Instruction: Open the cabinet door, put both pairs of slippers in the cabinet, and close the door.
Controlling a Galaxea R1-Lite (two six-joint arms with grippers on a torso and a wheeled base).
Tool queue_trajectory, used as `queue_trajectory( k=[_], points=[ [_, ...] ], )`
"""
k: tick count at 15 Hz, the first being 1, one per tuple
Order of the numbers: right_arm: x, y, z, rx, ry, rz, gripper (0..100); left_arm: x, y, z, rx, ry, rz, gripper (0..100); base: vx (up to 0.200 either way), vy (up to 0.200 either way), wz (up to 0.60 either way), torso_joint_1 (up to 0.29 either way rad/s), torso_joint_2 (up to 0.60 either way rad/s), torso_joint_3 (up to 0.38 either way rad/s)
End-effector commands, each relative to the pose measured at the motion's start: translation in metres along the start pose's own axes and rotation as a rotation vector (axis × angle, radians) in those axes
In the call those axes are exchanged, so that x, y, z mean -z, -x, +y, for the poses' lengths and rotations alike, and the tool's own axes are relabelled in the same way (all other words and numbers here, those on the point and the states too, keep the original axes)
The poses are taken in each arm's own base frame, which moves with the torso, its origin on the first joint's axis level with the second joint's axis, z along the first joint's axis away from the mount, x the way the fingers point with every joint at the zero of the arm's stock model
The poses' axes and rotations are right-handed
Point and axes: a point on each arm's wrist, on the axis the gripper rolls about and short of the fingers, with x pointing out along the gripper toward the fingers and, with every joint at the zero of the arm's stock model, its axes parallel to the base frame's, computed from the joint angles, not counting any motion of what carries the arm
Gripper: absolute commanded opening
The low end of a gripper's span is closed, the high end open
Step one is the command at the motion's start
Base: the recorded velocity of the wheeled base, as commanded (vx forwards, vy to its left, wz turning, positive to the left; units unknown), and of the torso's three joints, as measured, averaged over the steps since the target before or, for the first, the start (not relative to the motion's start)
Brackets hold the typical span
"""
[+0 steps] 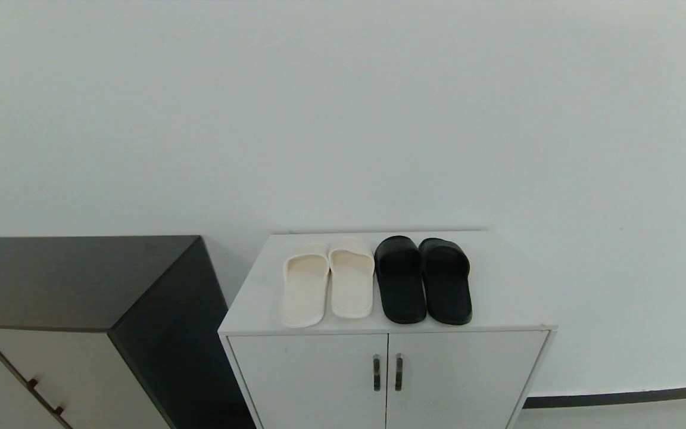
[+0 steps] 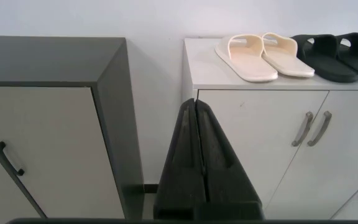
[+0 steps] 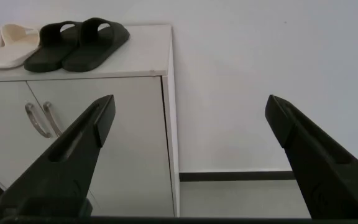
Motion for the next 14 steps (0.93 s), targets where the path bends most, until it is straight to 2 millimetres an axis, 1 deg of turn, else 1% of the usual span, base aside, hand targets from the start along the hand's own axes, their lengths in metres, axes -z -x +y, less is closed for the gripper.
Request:
queue_trajectory(
  k=[1,3,4,5,6,7,8,9,10,11,12,14],
  points=[
    [0.000,0.000,0.000,0.000,0.002,0.001,100,0.000,0.000,0.000,0.000,0.001,-0.001,0,0.000,0.000,0.00,0.000,0.00,0.000],
    [0.000,0.000,0.000,0.011,-0.001,0.000,100,0.000,0.000,0.000,-0.003,0.001,-0.001,0,0.000,0.000,0.00,0.000,0.00,0.000],
    [-0.001,0.000,-0.001,0.057,-0.003,-0.003,100,0.000,0.000,0.001,-0.054,-0.001,-0.004,0,0.000,0.000,0.00,0.000,0.00,0.000],
    [-0.001,0.000,-0.001,0.057,-0.004,-0.003,100,0.000,0.000,0.001,-0.061,-0.001,-0.004,0,0.000,0.000,0.00,0.000,0.00,0.000],
    [-0.027,0.007,-0.001,0.055,-0.056,-0.132,100,0.000,0.000,0.001,-0.057,-0.002,-0.004,0,0.000,0.000,0.00,0.000,0.00,0.000],
    [-0.073,0.024,-0.001,0.031,-0.138,-0.265,100,0.000,0.000,0.001,-0.057,-0.004,-0.004,0,0.000,0.000,0.00,0.000,0.00,0.000],
    [-0.094,0.025,0.000,-0.008,-0.136,-0.163,100,0.000,0.000,0.001,-0.057,-0.002,-0.004,0,0.000,0.000,0.00,0.000,0.00,0.000],
    [-0.095,0.023,0.001,-0.026,-0.130,-0.115,100,0.000,0.000,0.001,-0.057,-0.002,-0.004,0,0.000,0.000,0.00,0.000,0.00,0.000],
    [-0.094,0.007,0.004,-0.164,-0.112,0.079,100,0.000,0.000,0.001,-0.049,-0.008,-0.002,0,0.000,0.000,0.00,0.000,0.00,0.000],
    [-0.100,-0.015,0.006,-0.278,-0.125,0.185,100,0.000,0.000,0.001,-0.037,-0.010,-0.002,0,0.000,0.000,0.00,0.000,0.00,0.000],
    [-0.112,-0.040,0.006,-0.284,-0.137,0.221,100,0.000,0.000,0.001,-0.037,-0.010,-0.002,0,0.000,0.000,0.00,0.000,0.00,0.000],
    [-0.121,-0.091,0.008,-0.332,-0.155,0.277,100,0.000,0.000,0.001,-0.035,-0.010,-0.002,0,0.000,0.000,0.00,0.000,0.00,0.000]
  ],
)
